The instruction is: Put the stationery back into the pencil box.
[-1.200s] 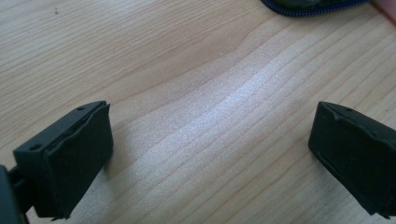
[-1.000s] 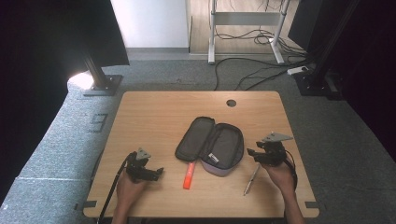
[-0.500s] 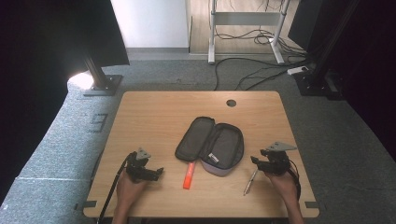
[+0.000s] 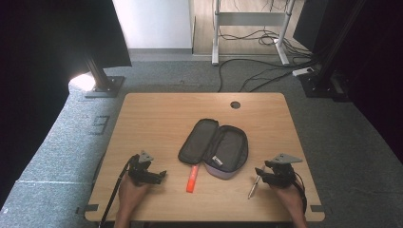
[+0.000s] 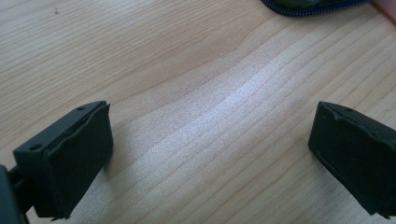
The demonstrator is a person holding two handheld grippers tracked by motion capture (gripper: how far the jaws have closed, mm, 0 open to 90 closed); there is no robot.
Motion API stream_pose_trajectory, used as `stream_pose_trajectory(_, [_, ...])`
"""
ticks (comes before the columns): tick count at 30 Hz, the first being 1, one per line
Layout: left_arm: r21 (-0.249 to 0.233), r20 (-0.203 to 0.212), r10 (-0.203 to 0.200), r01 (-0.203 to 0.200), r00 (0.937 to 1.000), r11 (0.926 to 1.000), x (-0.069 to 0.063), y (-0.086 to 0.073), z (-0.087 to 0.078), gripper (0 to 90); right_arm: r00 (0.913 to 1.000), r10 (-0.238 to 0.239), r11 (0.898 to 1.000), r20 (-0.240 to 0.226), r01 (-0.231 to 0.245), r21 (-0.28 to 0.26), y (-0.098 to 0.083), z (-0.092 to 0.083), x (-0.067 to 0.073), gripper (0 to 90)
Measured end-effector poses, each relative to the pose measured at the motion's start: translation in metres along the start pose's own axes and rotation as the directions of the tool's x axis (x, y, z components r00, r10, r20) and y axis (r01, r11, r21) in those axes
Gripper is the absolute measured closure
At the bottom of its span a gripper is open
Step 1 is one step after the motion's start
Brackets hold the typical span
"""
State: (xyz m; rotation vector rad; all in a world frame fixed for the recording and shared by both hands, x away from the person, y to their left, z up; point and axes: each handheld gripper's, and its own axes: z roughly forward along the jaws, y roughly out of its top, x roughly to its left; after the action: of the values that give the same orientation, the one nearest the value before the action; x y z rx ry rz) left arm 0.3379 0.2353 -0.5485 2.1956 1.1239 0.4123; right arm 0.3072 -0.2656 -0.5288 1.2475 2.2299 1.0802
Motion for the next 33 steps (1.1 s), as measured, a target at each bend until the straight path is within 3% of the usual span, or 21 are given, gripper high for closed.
stream_pose_trajectory(10, [0.0,0.001,0.0,0.0,1.0,1.0,0.0,0.0,0.0,0.0,1.0,0.002,1.0,-0.007,-0.001,0.027,-0.011,0.001,0.014,44.0])
stream_pose_trajectory(15, [0.0,0.001,0.0,0.0,1.0,1.0,0.0,0.0,0.0,0.0,0.9996,-0.011,0.998,0.026,0.009,0.063,-0.015,0.007,0.019,44.6])
stream_pose_trajectory(33, [0.0,0.0,0.0,0.0,1.0,1.0,0.0,0.0,0.0,0.0,0.9973,0.03,0.997,0.068,-0.035,0.071,-0.019,0.004,0.006,66.2])
